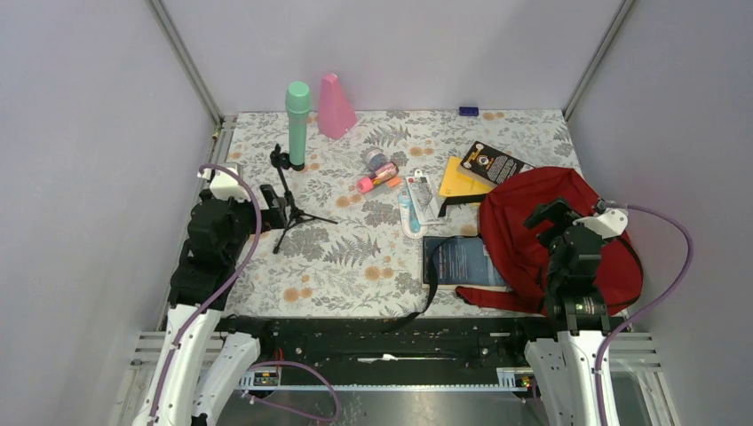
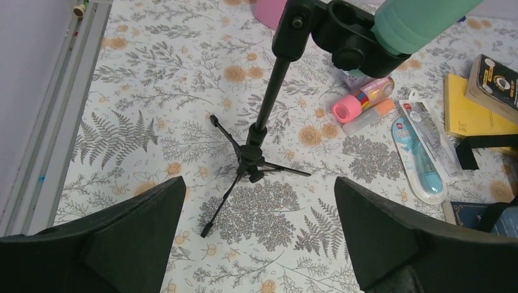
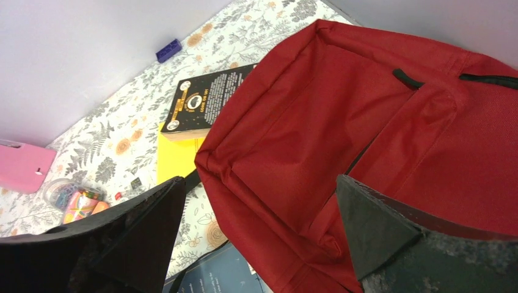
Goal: Pack the student bag
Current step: Pick up the student bag at the center of the board.
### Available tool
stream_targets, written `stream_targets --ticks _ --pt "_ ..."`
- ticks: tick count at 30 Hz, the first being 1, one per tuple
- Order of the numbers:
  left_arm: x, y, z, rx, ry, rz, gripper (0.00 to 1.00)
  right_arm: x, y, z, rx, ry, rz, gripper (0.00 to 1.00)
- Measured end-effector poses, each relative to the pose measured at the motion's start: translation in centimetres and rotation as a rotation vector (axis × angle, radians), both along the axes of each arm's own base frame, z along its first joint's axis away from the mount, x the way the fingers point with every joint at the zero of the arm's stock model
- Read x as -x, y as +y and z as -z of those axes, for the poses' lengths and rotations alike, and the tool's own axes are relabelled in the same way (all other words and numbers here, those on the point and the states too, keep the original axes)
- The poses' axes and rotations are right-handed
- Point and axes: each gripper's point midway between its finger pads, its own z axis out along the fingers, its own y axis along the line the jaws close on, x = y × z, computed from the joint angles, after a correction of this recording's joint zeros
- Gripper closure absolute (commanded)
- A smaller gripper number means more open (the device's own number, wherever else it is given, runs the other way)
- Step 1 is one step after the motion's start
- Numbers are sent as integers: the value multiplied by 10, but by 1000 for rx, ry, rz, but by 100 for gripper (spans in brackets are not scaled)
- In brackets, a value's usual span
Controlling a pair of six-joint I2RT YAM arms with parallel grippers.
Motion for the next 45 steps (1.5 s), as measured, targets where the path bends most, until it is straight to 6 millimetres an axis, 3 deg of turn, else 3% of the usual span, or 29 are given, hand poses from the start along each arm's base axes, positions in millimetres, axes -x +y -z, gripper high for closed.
stream_targets --ticks 9,20,30,36,45 --pt "-7 -4 10 0 46 12 1 3 -6 23 4 117 34 0" --pt "-16 -16 2 15 71 72 1 12 -17 27 10 292 103 0" --pt "-7 -17 6 21 53 84 1 55 -74 51 -103 369 435 0" --pt "-7 -19 8 23 57 92 1 77 -105 83 -264 441 611 0" --pt "-11 -23 21 21 100 107 1 108 -121 113 -432 458 782 0"
